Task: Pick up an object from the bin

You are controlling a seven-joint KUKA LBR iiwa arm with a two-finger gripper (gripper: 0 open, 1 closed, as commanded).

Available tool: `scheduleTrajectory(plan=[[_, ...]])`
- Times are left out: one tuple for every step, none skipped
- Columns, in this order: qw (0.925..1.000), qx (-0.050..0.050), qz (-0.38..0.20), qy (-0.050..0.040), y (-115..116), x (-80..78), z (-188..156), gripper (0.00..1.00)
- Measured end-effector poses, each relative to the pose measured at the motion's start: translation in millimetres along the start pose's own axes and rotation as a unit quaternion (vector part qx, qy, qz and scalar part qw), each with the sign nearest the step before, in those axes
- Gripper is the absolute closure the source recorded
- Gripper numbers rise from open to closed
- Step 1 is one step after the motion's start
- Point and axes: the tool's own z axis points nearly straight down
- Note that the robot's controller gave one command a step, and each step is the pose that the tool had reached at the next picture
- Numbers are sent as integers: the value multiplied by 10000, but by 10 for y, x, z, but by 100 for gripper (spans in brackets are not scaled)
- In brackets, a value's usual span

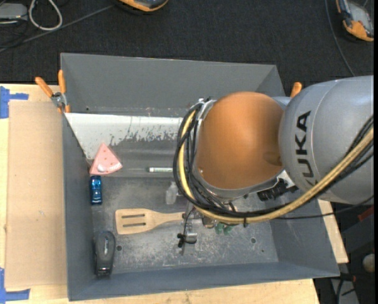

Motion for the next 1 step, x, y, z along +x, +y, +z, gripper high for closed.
scheduleTrajectory(plan=[[10000,-9,27,-39,-12,-16,-44,0]])
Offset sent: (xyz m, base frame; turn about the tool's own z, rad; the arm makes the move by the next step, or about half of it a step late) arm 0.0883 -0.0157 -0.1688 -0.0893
